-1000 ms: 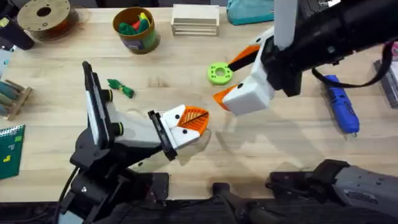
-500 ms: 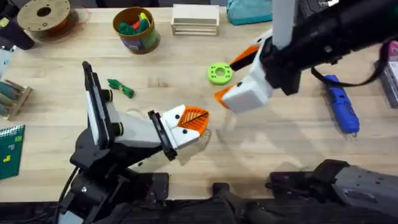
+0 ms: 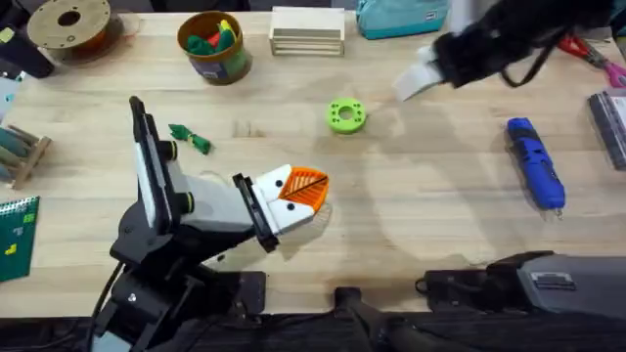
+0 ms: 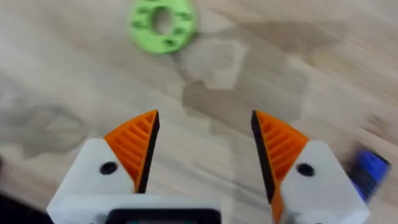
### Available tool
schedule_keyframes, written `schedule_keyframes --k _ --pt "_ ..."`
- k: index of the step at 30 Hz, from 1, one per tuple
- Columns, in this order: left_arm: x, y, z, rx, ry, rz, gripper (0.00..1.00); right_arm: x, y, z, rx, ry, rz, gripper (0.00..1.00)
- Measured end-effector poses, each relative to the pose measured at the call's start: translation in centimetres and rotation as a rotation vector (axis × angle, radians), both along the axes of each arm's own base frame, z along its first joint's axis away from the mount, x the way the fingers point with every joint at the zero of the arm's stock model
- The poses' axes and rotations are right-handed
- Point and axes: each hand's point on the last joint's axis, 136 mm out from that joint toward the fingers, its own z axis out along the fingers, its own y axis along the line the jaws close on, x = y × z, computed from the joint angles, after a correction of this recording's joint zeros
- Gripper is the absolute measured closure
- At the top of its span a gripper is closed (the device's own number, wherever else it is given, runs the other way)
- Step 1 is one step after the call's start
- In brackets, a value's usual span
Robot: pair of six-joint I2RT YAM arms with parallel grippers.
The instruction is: Pick up the gripper from the table and insert it into the empty holder that is missing its gripper. Then pick up a screw, insert it into the mounting hole, and use the screwdriver to tighten it. Finally, clean up the table by picking up the vegetable and placing it into the bucket.
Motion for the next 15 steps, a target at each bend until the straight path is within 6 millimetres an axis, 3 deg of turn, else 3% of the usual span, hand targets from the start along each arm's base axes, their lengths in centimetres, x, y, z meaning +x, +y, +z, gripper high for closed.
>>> schedule_keyframes --k 3,4,8,15 --pt "0.0 0.0 0.0 0.0 0.0 0.0 0.995 1.1 -4.5 -0.1 -0.075 -0.015 -0.128 0.143" --pt "0.0 0.0 0.0 0.0 0.0 0.0 0.995 1.3 -8.9 -0.2 -0.138 -0.008 -0.244 0.143" --pt "0.0 0.0 0.0 0.0 0.0 0.0 0.995 0.7 -14.0 -0.3 -0.187 0.014 -0.365 0.143" --pt "0.0 0.0 0.0 0.0 0.0 0.0 0.995 -0.8 -20.8 -0.3 -0.236 0.032 -0.48 0.143"
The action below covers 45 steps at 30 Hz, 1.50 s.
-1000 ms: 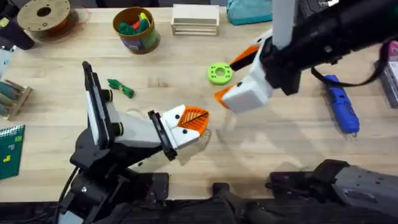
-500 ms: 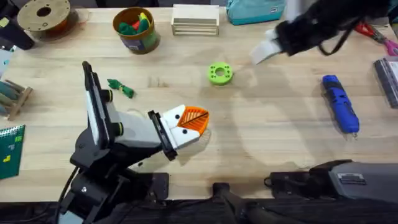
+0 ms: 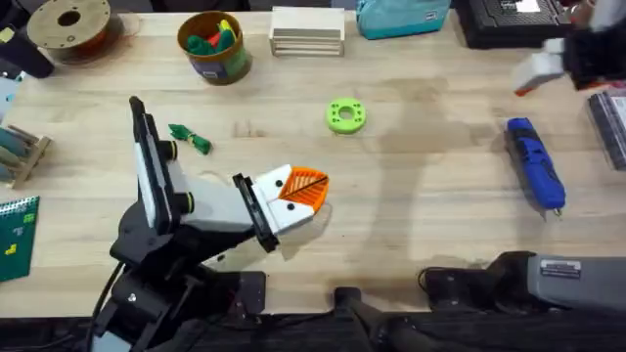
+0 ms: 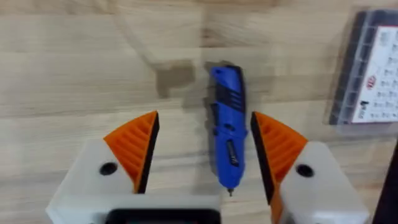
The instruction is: Pick up the gripper from the table and insert it into the empty holder that is missing its gripper. Then pick up a screw, insert it into the mounting hole, and use the screwdriver to tighten it. Finally, clean up the table by picking up the vegetable and placing it into the bucket.
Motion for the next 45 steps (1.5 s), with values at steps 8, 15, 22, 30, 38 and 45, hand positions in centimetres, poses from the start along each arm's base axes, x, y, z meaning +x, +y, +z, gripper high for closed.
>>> schedule_keyframes --k 8,15,22,30,38,45 --pt "0.0 0.0 0.0 0.0 0.0 0.0 0.995 -1.9 -5.2 -2.4 0.036 0.079 -0.078 0.143" --pt "0.0 0.0 0.0 0.0 0.0 0.0 0.995 -2.8 -7.1 -7.4 0.1 0.203 -0.077 0.141" --pt "0.0 0.0 0.0 0.0 0.0 0.0 0.995 -2.8 -6.8 -10.4 0.145 0.278 -0.002 0.14" --pt "0.0 0.0 0.0 0.0 0.0 0.0 0.995 -3.1 -6.5 -13.4 0.197 0.358 0.038 0.14" --pt "0.0 0.0 0.0 0.0 0.0 0.0 0.995 -3.3 -6.4 -14.8 0.215 0.393 0.04 0.14" --pt "0.0 0.0 0.0 0.0 0.0 0.0 0.995 -3.3 -6.5 -14.8 0.212 0.393 0.042 0.242"
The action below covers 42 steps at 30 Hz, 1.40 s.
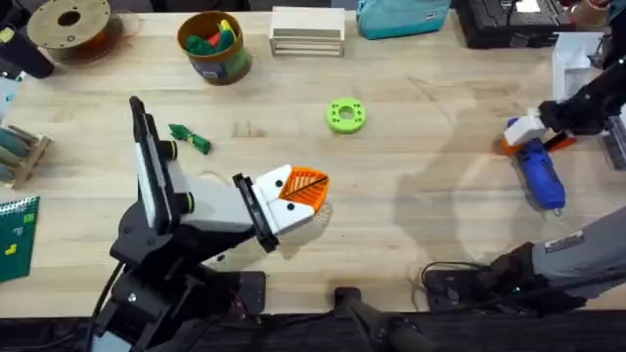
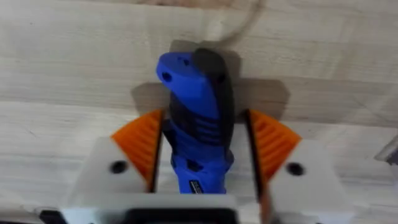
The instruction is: Pick up the gripper from the table and insert it into the empty holder that is missing its gripper. Then pick up a screw, insert it into the mounting hole, and use the screwdriver to tighten it. Finally, clean up the table by picking up the vegetable and placing it into the bucket.
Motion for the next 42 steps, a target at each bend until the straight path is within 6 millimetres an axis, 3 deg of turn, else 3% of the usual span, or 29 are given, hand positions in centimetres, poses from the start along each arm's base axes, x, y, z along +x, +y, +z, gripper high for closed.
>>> schedule_keyframes --k 3,7,10,21,25,29,35,42 --pt "0.0 0.0 0.0 0.0 0.0 0.0 0.995 0.1 -0.1 0.0 -0.003 -0.004 0.001 0.575" --pt "0.0 0.0 0.0 0.0 0.0 0.0 0.995 0.1 -0.1 -0.1 -0.001 -0.006 0.001 0.757" --pt "0.0 0.0 0.0 0.0 0.0 0.0 0.995 0.2 -0.1 -0.2 -0.001 -0.009 0.001 0.964" --pt "0.0 0.0 0.0 0.0 0.0 0.0 0.995 0.5 0.0 -0.1 -0.003 -0.022 -0.058 0.97" --pt "0.0 0.0 0.0 0.0 0.0 0.0 0.995 1.5 0.1 1.0 -0.009 -0.097 -0.064 0.97" --pt "0.0 0.0 0.0 0.0 0.0 0.0 0.995 3.1 0.8 4.8 -0.004 -0.254 -0.066 0.97" --pt "0.0 0.0 0.0 0.0 0.0 0.0 0.995 4.8 1.5 12.3 -0.045 -0.525 -0.113 0.97" --pt "0.0 0.0 0.0 0.0 0.0 0.0 0.995 4.8 2.7 19.3 -0.097 -0.749 -0.159 0.97"
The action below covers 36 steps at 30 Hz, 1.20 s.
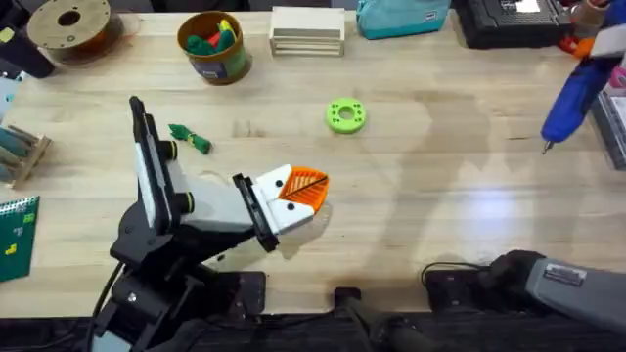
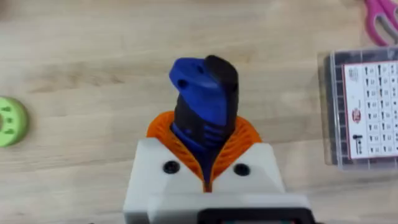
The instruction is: Pick up the gripper from the table and insert it into the empty holder that is missing its gripper. Then pick up a screw, insert it into the mounting hole, and use the screwdriver to tighten it. Finally, clean up the table by picking up the vegetable and placing it into the bucket.
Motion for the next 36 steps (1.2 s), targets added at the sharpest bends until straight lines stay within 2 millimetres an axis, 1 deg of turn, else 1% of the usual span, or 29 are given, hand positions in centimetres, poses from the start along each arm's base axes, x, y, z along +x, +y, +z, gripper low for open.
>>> schedule_keyframes --k 1,4,7,10,13,14,17,20,22,24,26,29,32,34,35,36 --pt "0.0 0.0 0.0 0.0 0.0 0.0 0.995 0.4 2.0 2.4 0.001 -0.085 0.04 0.97" --pt "0.0 0.0 0.0 0.0 0.0 0.0 0.995 1.0 4.4 4.3 0.002 -0.177 0.085 0.97" --pt "0.0 0.0 0.0 0.0 0.0 0.0 0.995 1.4 7.2 5.4 0.016 -0.264 0.134 0.97" --pt "0.0 0.0 0.0 0.0 0.0 0.0 0.995 1.7 10.2 6.0 0.039 -0.359 0.186 0.97" --pt "0.0 0.0 0.0 0.0 0.0 0.0 0.995 1.9 13.8 6.3 0.075 -0.466 0.256 0.97" --pt "0.0 0.0 0.0 0.0 0.0 0.0 0.995 1.7 17.5 6.1 0.119 -0.551 0.339 0.97" --pt "0.0 0.0 0.0 0.0 0.0 0.0 0.995 1.5 21.2 5.6 0.188 -0.615 0.433 0.97" --pt "0.0 0.0 0.0 0.0 0.0 0.0 0.995 1.2 24.7 5.6 0.251 -0.677 0.54 0.97" --pt "0.0 0.0 0.0 0.0 0.0 0.0 0.995 0.8 26.7 6.0 0.283 -0.718 0.606 0.97" --pt "0.0 0.0 0.0 0.0 0.0 0.0 0.995 0.3 28.6 6.7 0.313 -0.754 0.669 0.97" --pt "0.0 0.0 0.0 0.0 0.0 0.0 0.995 -0.2 30.3 7.9 0.344 -0.803 0.732 0.97" --pt "0.0 0.0 0.0 0.0 0.0 0.0 0.995 -1.4 33.0 10.3 0.411 -0.9 0.852 0.97" --pt "0.0 0.0 0.0 0.0 0.0 0.0 0.995 -3.4 35.8 12.5 0.495 -0.977 0.977 0.97" --pt "0.0 0.0 0.0 0.0 0.0 0.0 0.995 -4.8 37.3 13.3 0.544 -1.001 1.044 0.97" --pt "0.0 0.0 0.0 0.0 0.0 0.0 0.995 -6.9 39.4 14.2 0.602 -1.027 1.133 0.97" --pt "0.0 0.0 0.0 0.0 0.0 0.0 0.995 -8.9 41.0 14.6 0.653 -1.027 1.203 0.97"
